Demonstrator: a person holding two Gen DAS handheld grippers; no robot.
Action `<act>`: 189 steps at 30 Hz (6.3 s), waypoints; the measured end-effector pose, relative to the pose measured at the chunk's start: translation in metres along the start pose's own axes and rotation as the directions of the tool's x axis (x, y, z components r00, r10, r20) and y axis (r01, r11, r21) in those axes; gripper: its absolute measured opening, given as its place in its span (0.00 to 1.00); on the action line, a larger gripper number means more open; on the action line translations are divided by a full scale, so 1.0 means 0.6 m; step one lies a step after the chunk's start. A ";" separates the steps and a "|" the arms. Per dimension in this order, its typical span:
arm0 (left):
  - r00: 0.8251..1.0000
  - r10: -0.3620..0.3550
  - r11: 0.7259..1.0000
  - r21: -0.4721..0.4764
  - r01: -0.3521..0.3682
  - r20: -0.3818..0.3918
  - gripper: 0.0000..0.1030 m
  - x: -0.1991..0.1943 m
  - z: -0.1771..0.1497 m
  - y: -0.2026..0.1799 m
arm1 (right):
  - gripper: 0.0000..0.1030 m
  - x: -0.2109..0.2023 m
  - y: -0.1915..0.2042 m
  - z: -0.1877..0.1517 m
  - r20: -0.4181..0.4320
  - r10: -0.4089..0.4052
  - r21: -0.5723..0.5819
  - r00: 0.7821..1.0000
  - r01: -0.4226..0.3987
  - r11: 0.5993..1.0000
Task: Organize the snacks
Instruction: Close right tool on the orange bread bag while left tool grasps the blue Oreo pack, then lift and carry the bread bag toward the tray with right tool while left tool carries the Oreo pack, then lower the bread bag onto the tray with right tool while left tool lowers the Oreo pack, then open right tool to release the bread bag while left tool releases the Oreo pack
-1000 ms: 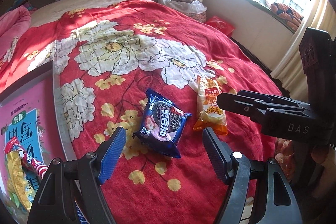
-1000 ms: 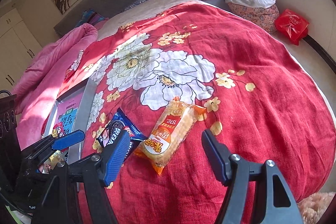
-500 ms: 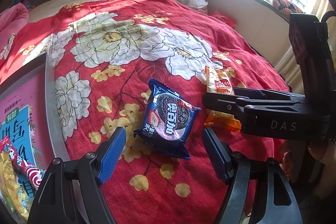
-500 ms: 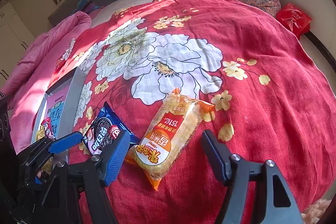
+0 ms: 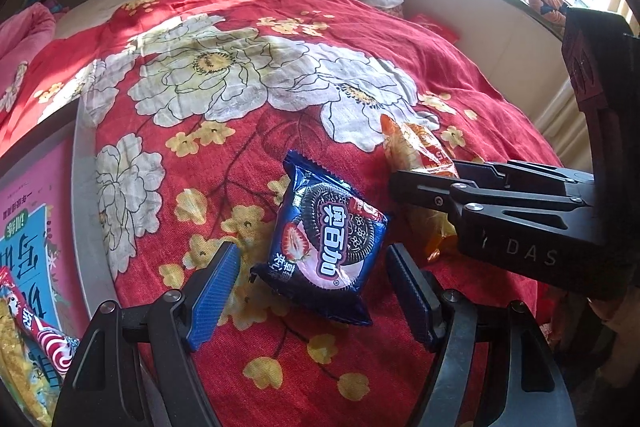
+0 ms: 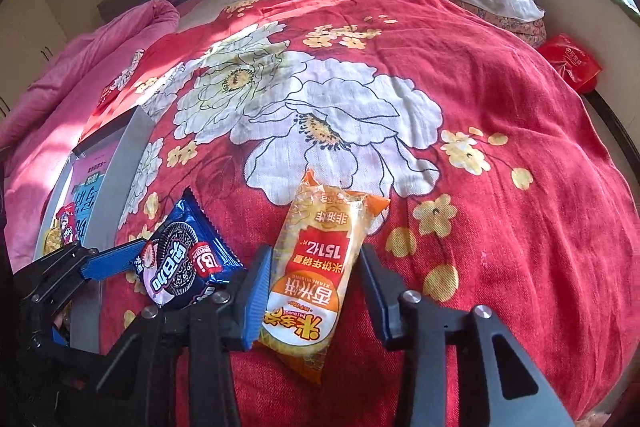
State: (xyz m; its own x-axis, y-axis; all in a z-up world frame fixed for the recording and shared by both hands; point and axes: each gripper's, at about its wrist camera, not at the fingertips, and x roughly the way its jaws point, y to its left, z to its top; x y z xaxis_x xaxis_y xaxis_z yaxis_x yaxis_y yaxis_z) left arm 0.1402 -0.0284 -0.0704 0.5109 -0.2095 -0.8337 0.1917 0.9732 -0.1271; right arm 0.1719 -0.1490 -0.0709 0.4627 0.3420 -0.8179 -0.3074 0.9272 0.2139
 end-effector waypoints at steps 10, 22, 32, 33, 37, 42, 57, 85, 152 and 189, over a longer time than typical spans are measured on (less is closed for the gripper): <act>1.000 -0.020 1.000 -0.018 0.020 0.000 0.61 0.017 0.022 -0.013 | 0.37 -0.031 -0.007 0.007 0.079 0.054 0.028 0.995 -0.057 0.998; 0.999 -0.043 0.998 -0.039 0.044 0.020 0.50 0.006 0.002 -0.004 | 0.37 -0.036 -0.011 0.006 0.089 0.076 0.040 0.993 -0.080 0.996; 0.997 -0.026 0.991 -0.125 0.035 0.074 0.50 -0.066 -0.008 0.039 | 0.37 -0.052 0.009 0.006 0.113 0.122 -0.009 0.986 -0.122 0.992; 0.997 -0.019 0.991 -0.132 0.030 0.080 0.50 -0.075 -0.008 0.043 | 0.37 -0.054 0.011 0.006 0.117 0.128 -0.014 0.985 -0.127 0.992; 0.994 0.013 0.989 -0.147 0.003 0.105 0.50 -0.103 -0.010 0.057 | 0.37 -0.061 0.020 0.004 0.126 0.159 -0.029 0.979 -0.157 0.987; 0.992 0.036 0.987 -0.162 -0.016 0.121 0.50 -0.132 -0.019 0.064 | 0.37 -0.071 0.033 0.000 0.136 0.229 -0.043 0.964 -0.226 0.973; 0.983 0.078 0.979 -0.197 -0.045 0.166 0.50 -0.198 -0.038 0.088 | 0.37 -0.093 0.096 -0.026 0.132 0.330 -0.147 0.935 -0.311 0.939; 0.937 0.269 0.891 -0.428 -0.154 0.221 0.50 -0.335 -0.121 0.247 | 0.37 -0.118 0.157 -0.051 0.133 0.359 -0.269 0.924 -0.315 0.910; 0.941 0.316 0.854 -0.469 -0.225 0.124 0.51 -0.322 -0.222 0.312 | 0.37 -0.061 0.417 -0.101 -0.047 0.442 -0.460 0.896 -0.413 0.786; 0.943 0.315 0.890 -0.380 -0.253 0.110 0.51 -0.275 -0.199 0.290 | 0.41 -0.014 0.399 -0.088 -0.080 0.404 -0.409 0.911 -0.400 0.820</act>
State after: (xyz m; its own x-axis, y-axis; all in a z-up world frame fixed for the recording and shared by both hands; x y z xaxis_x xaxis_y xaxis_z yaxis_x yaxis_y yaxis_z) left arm -0.0106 0.1870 -0.0188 0.6345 0.0981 -0.7667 -0.2767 0.9550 -0.1067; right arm 0.0506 0.0621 -0.0407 0.2310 0.6741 -0.7016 -0.7773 0.5615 0.2835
